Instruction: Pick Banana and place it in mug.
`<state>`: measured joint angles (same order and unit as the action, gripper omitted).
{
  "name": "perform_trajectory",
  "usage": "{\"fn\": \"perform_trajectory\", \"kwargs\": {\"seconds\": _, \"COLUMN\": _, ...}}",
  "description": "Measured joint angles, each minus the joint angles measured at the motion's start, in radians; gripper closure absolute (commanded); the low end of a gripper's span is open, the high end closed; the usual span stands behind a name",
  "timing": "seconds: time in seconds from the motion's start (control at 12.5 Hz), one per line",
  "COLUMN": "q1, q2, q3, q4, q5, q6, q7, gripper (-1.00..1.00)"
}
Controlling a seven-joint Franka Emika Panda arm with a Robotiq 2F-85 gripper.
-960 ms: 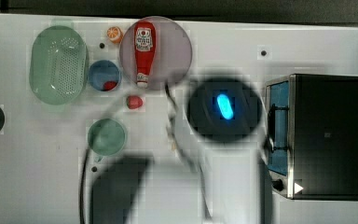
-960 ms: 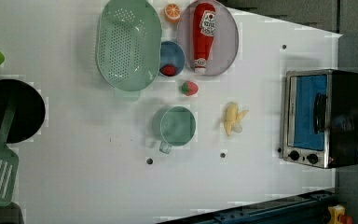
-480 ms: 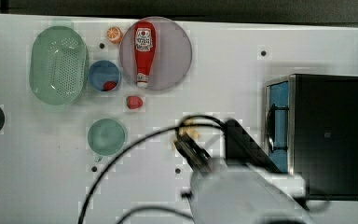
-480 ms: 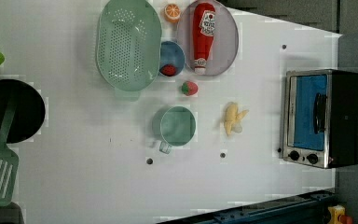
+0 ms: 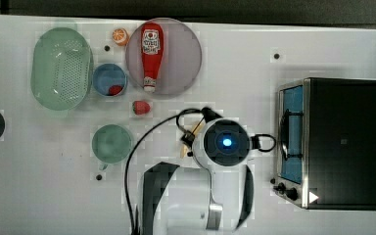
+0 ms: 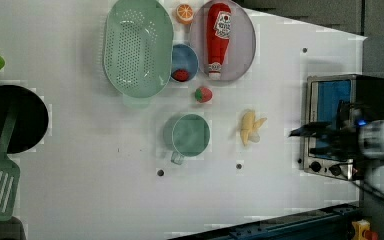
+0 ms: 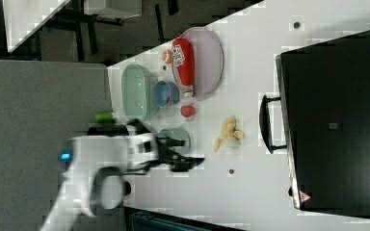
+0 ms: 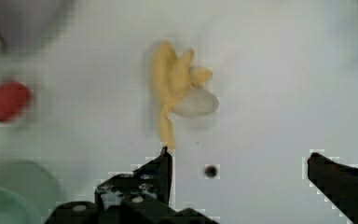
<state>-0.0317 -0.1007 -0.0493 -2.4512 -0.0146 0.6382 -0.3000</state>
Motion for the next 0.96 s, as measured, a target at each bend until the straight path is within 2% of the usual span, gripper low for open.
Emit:
{"fn": "perform_trajectory", "kwargs": {"seconds": 0.24, "q1": 0.014, "q2": 0.173, "q3": 0.004, "q4": -0.039, "q5": 0.008, "q6": 0.164, "q7": -0.197, "gripper": -1.00}}
{"fn": "perform_trajectory", "kwargs": {"seconds": 0.48, "q1": 0.024, "q2": 0.207, "q3": 0.015, "q4": -0.035, "q5": 0.014, "q6": 0.269, "q7": -0.324, "gripper": -1.00}}
{"fn": "perform_trajectory", "kwargs": {"seconds": 0.72, "q1": 0.011, "q2": 0.302, "q3": 0.039, "q4": -0.008, "q5": 0.020, "q6": 0.422, "q7": -0.362, "gripper": -1.00}}
{"fn": "perform_trajectory", "kwargs": {"seconds": 0.96, "q1": 0.008, "q2": 0.453, "q3": 0.033, "q4": 0.002, "q5": 0.013, "q6": 0.459, "q7": -0.371, "gripper": -1.00}}
